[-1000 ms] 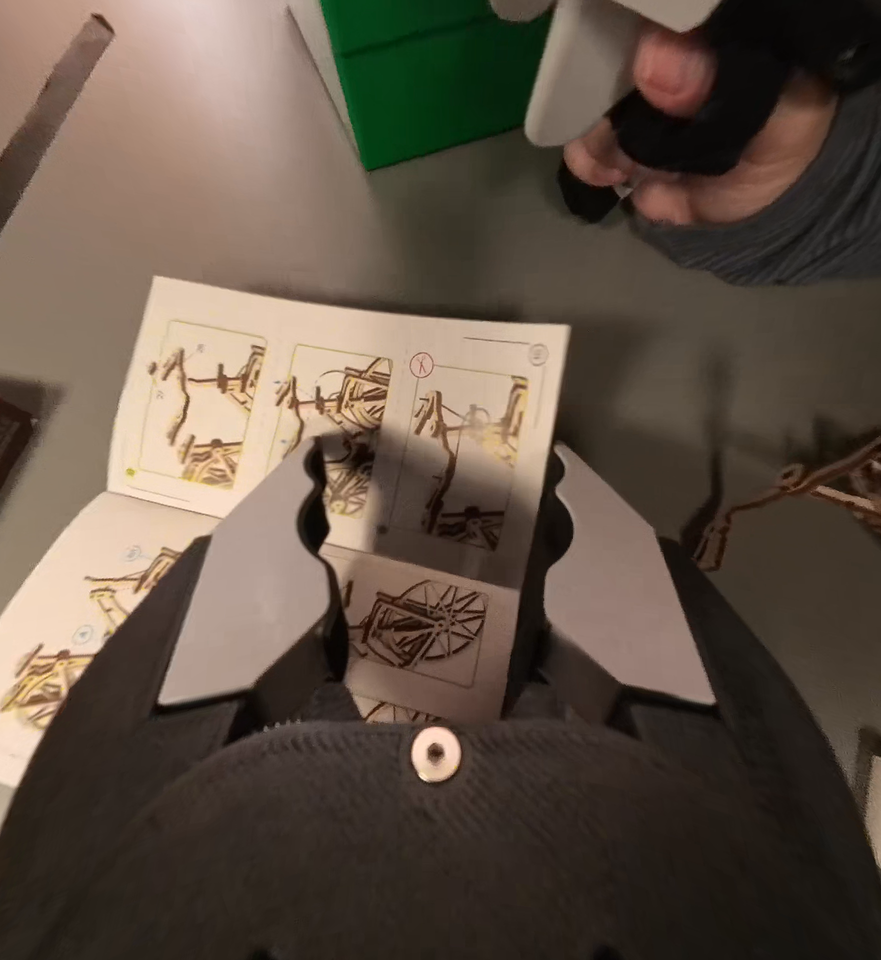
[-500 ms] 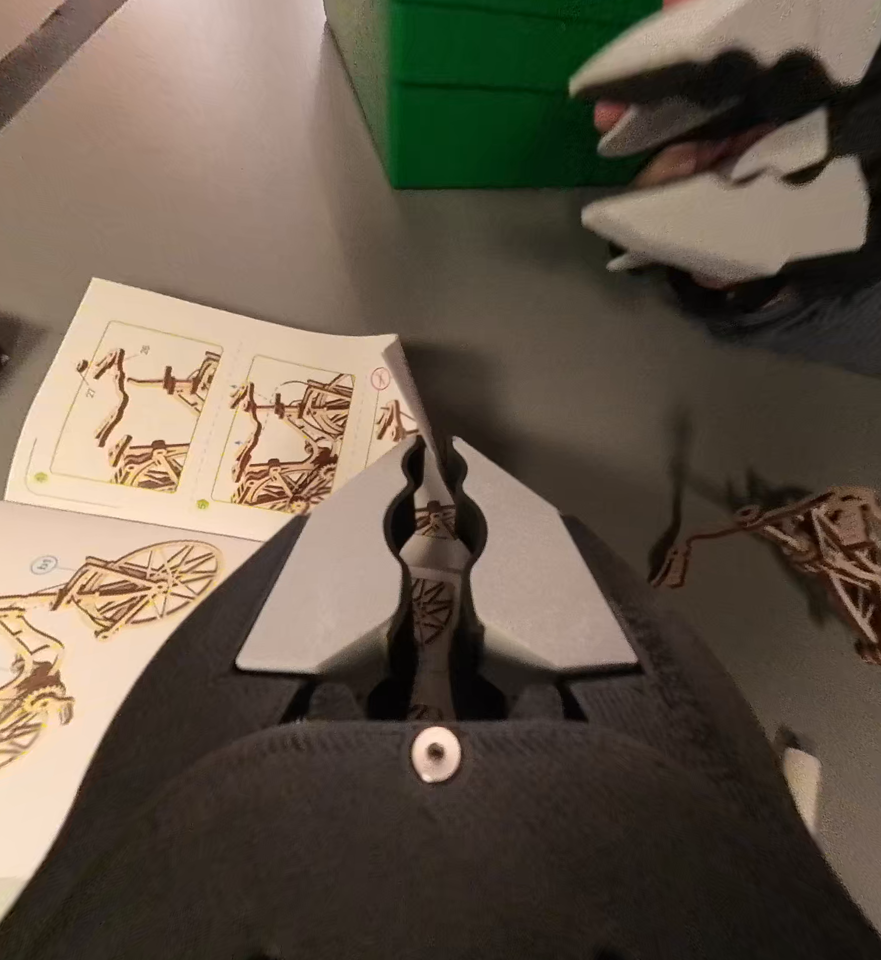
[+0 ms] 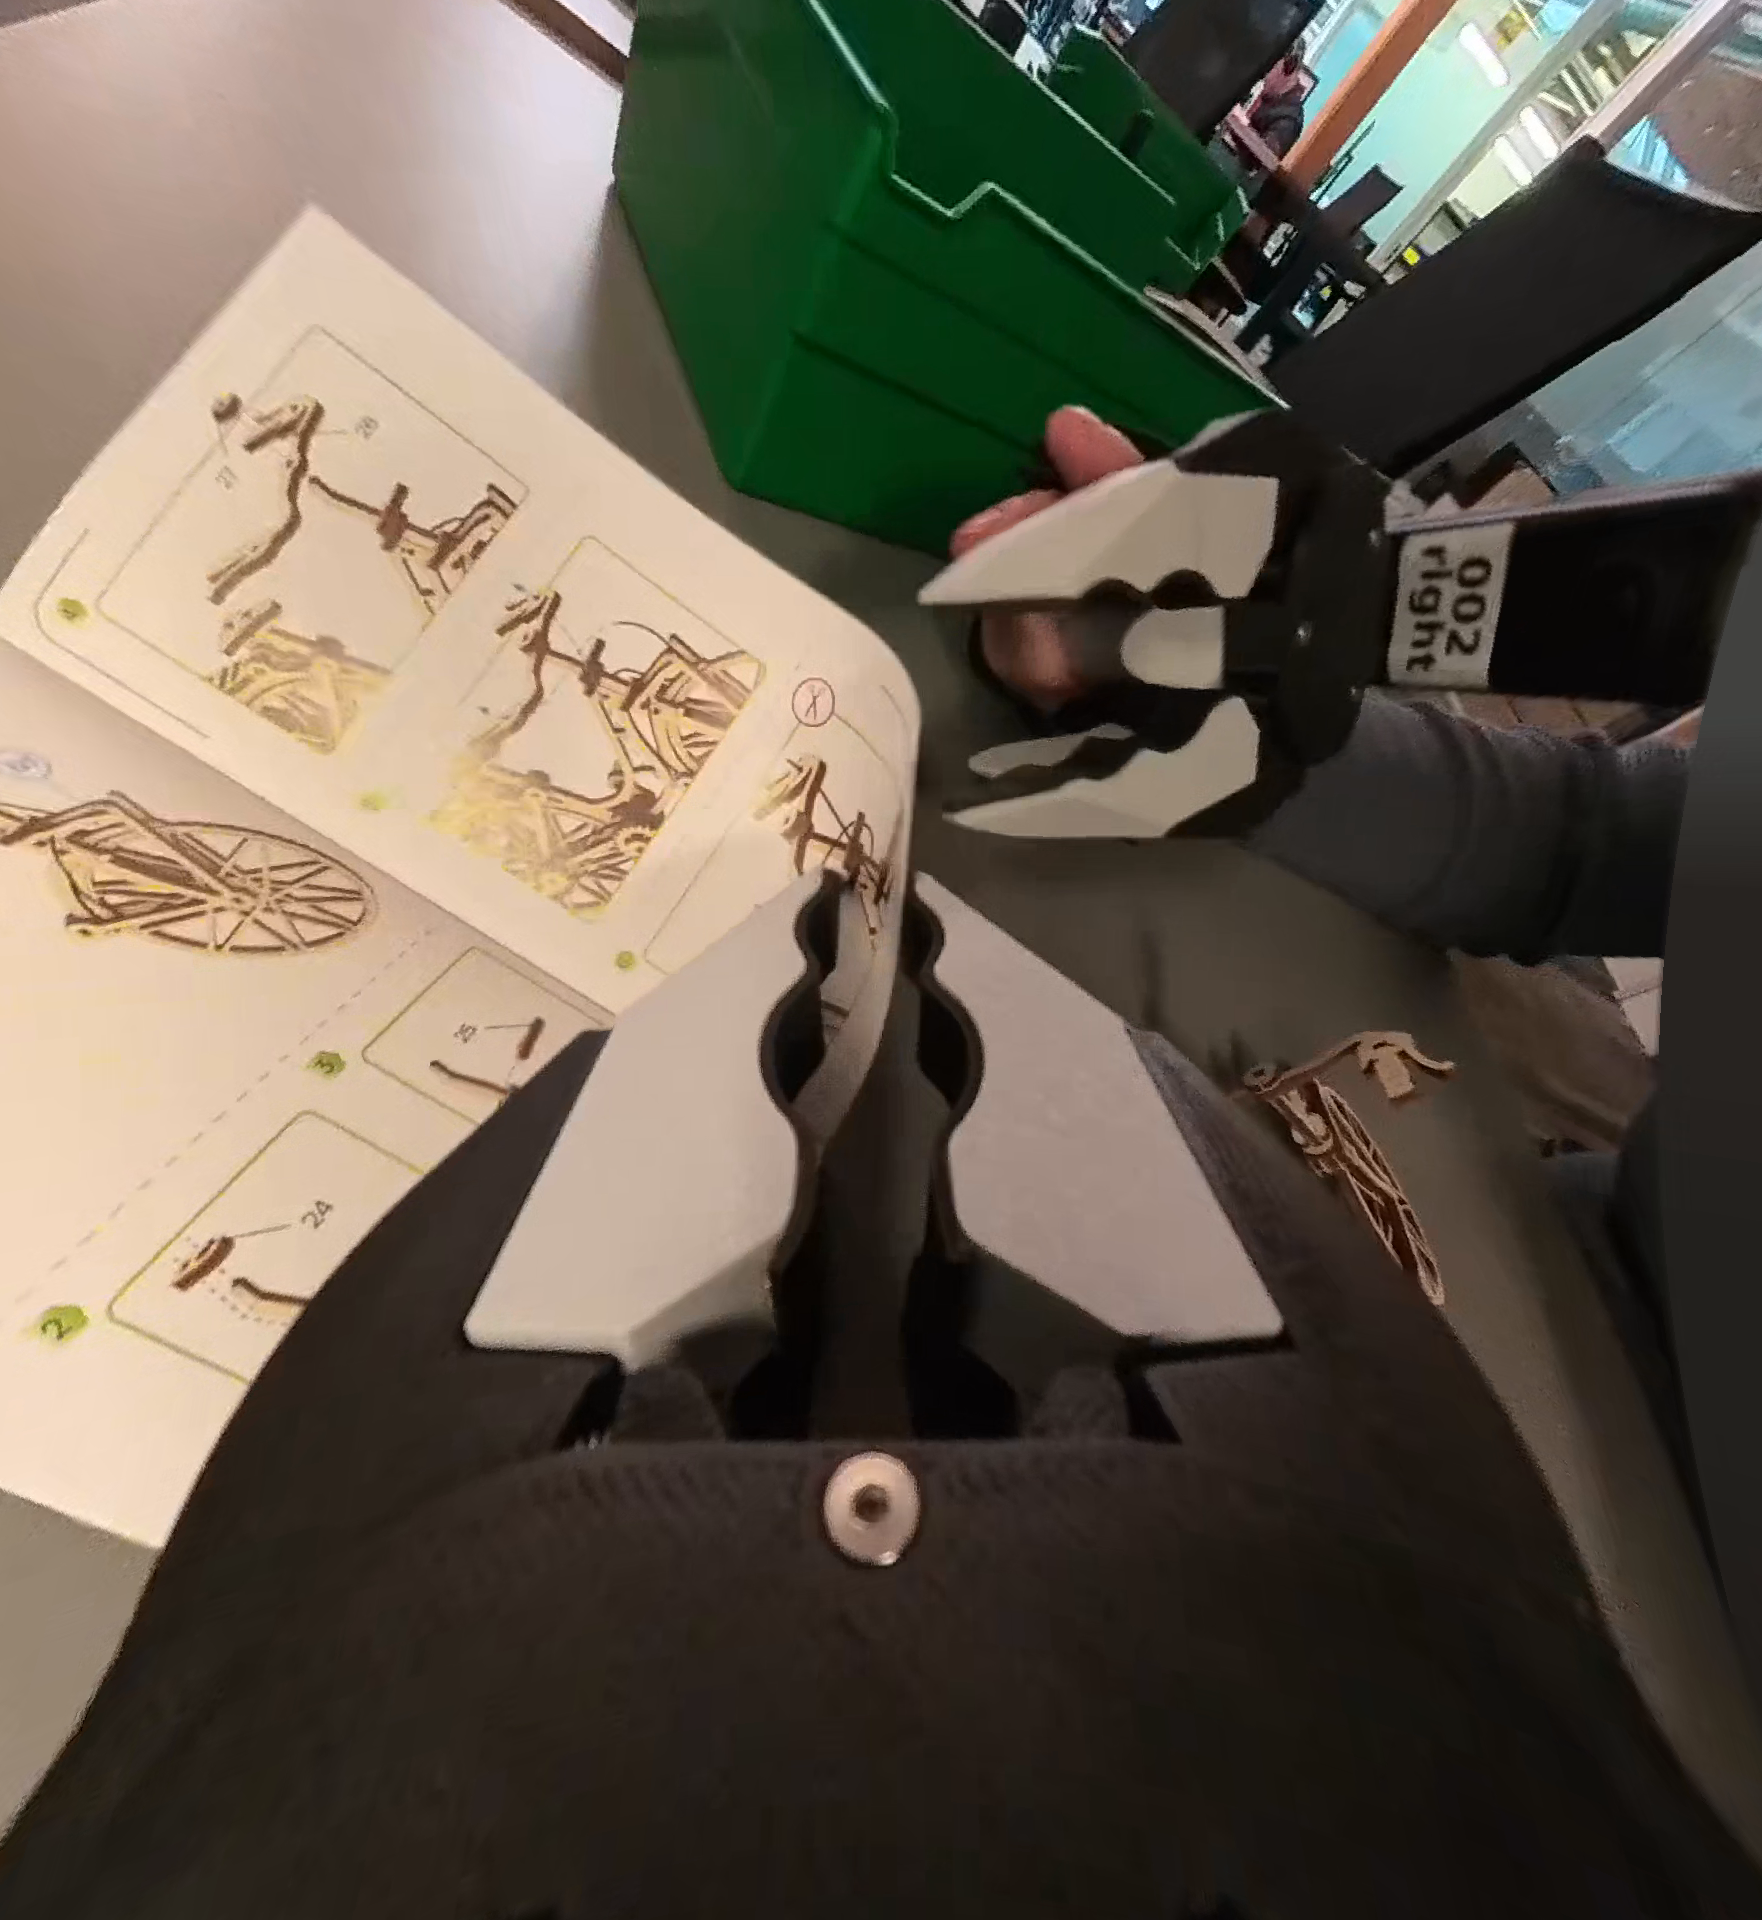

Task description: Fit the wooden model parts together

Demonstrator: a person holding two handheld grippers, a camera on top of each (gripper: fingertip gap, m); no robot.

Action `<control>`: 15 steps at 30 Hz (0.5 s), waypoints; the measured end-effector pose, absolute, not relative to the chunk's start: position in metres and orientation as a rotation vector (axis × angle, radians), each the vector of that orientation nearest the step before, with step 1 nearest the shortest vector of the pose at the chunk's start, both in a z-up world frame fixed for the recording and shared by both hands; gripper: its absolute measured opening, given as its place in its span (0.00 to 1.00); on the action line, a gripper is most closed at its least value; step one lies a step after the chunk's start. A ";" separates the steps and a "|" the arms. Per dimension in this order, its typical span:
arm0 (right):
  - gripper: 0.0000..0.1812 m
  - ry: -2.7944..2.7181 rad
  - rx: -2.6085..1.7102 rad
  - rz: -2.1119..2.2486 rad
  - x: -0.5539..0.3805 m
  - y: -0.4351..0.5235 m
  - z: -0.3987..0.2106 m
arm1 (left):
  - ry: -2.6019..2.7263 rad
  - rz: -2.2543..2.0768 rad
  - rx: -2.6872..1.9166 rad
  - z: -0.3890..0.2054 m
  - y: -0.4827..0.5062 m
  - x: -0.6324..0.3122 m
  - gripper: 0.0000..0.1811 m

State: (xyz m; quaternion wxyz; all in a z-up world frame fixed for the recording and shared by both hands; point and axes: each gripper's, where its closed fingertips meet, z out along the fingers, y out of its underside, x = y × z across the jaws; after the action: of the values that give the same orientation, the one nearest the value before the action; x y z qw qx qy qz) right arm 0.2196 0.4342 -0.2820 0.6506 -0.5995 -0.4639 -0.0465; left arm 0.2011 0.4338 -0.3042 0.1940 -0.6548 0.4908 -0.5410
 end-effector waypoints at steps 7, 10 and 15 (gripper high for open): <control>0.16 -1.131 -1.259 -0.189 0.211 0.426 -0.277 | 1.494 -1.478 -1.763 -0.305 0.420 0.202 0.12; 0.13 -1.209 -1.203 -0.276 0.204 0.419 -0.282 | 1.511 -1.478 -1.729 -0.303 0.416 0.201 0.13; 0.05 -1.208 -1.138 -0.381 0.206 0.416 -0.275 | 1.520 -1.499 -1.714 -0.301 0.413 0.200 0.11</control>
State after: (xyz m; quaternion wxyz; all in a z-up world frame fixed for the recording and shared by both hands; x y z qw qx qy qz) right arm 0.2062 0.4164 -0.2746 0.6590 -0.5027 -0.5335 -0.1685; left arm 0.2004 0.4134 -0.3009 0.2007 -0.6133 0.5440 -0.5364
